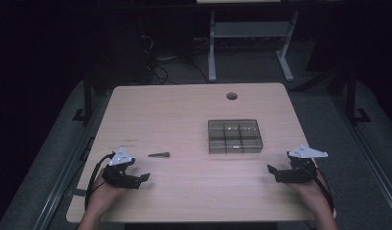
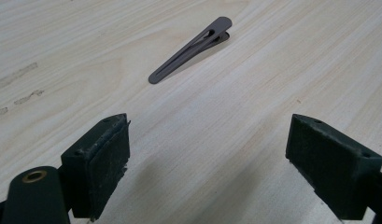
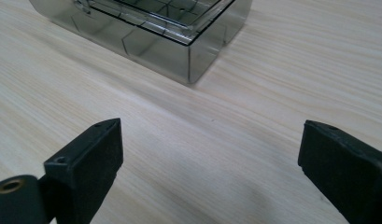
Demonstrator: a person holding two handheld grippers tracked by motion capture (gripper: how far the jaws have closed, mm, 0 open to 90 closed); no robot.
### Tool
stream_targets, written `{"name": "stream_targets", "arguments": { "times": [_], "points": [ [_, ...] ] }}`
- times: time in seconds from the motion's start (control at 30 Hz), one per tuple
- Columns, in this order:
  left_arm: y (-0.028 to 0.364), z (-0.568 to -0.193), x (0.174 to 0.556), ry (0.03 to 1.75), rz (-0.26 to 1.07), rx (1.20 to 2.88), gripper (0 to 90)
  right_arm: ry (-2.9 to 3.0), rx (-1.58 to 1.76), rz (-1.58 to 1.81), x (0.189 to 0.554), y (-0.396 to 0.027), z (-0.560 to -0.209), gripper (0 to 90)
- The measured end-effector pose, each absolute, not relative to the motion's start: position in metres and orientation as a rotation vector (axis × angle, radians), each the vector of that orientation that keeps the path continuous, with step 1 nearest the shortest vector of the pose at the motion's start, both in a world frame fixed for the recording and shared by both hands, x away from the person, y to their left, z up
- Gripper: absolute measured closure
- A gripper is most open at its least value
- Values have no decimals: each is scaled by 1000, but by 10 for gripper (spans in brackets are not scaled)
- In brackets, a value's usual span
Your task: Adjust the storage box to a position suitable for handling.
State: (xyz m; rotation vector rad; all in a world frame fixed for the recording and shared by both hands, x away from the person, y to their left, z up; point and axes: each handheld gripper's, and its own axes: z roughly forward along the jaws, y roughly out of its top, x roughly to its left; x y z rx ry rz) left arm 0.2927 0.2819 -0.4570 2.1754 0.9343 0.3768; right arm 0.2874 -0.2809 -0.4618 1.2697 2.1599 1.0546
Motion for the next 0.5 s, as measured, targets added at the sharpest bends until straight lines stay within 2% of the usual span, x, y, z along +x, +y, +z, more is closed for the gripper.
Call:
{"name": "stream_targets", "arguments": {
  "times": [0.23,0.5],
  "points": [
    [280,-457,291,929,367,2177,135,2175,1270,1065,287,-278,-460,68],
    [280,-455,288,925,359,2144,138,2175,1306,1081,287,-280,-454,182]
  ]
}}
